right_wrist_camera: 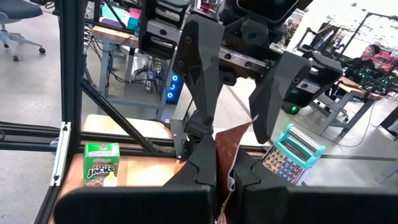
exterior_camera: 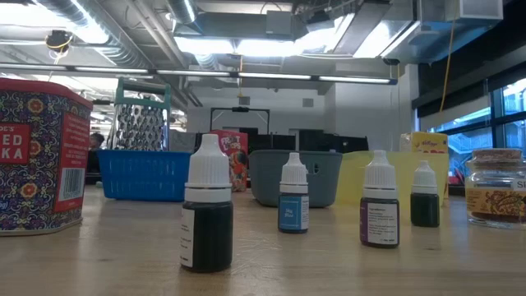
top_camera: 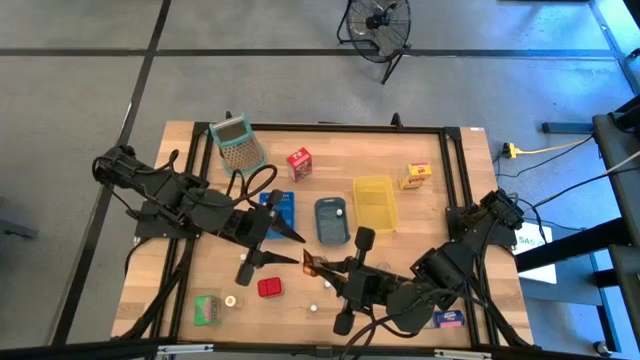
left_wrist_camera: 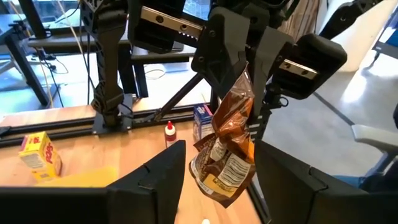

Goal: Pick & Place Kitchen Items
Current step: Put the orange seasoning pack into the blue bin

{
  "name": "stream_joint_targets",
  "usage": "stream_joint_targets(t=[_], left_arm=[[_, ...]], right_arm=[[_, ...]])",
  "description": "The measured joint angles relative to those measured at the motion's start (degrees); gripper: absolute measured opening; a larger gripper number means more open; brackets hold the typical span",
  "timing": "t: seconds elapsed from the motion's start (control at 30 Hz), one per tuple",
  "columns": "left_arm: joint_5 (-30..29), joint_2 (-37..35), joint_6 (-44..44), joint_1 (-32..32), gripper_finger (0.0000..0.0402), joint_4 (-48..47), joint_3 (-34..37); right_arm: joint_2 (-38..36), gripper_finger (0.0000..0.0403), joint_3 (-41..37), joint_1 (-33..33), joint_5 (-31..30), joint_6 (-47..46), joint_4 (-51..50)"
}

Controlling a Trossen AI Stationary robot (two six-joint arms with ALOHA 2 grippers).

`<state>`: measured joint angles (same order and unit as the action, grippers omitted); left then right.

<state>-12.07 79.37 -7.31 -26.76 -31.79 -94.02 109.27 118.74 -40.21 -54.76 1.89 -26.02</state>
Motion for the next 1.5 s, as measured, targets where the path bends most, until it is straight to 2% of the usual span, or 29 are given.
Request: stream_joint_targets(t=[0.23, 0.7, 0.9, 1.1, 1.27, 1.5], left_arm=[[2.81, 0.02, -0.07, 0.0, 0.0185, 0.53, 0.0], [3.44, 1.22, 0.42, 1.32, 0.0189, 3.11, 0.04], [7.03, 1.4, 0.59, 2.3, 0.019, 4.75, 0.05], [7.86, 1.4, 0.59, 3.45, 0.019, 5.05, 0.05], [12.15, 1.4, 0.59, 4.26, 0.0189, 5.05, 0.07], [12.43, 1.4, 0.59, 4.37, 0.0189, 5.05, 0.06]], right_arm=[[0.0, 0.0, 0.0, -0.02, 0.0, 0.01, -0.02], [0.0, 0.0, 0.0, -0.01, 0.04, 0.02, -0.03], [0.0, 0.0, 0.0, 0.0, 0.33, 0.02, -0.39], [0.0, 0.0, 0.0, 0.0, 2.51, 0.02, -0.42], [0.0, 0.0, 0.0, 0.0, 2.49, 0.02, -0.4], [0.0, 0.0, 0.0, 0.09, 2.45, 0.03, -0.39]])
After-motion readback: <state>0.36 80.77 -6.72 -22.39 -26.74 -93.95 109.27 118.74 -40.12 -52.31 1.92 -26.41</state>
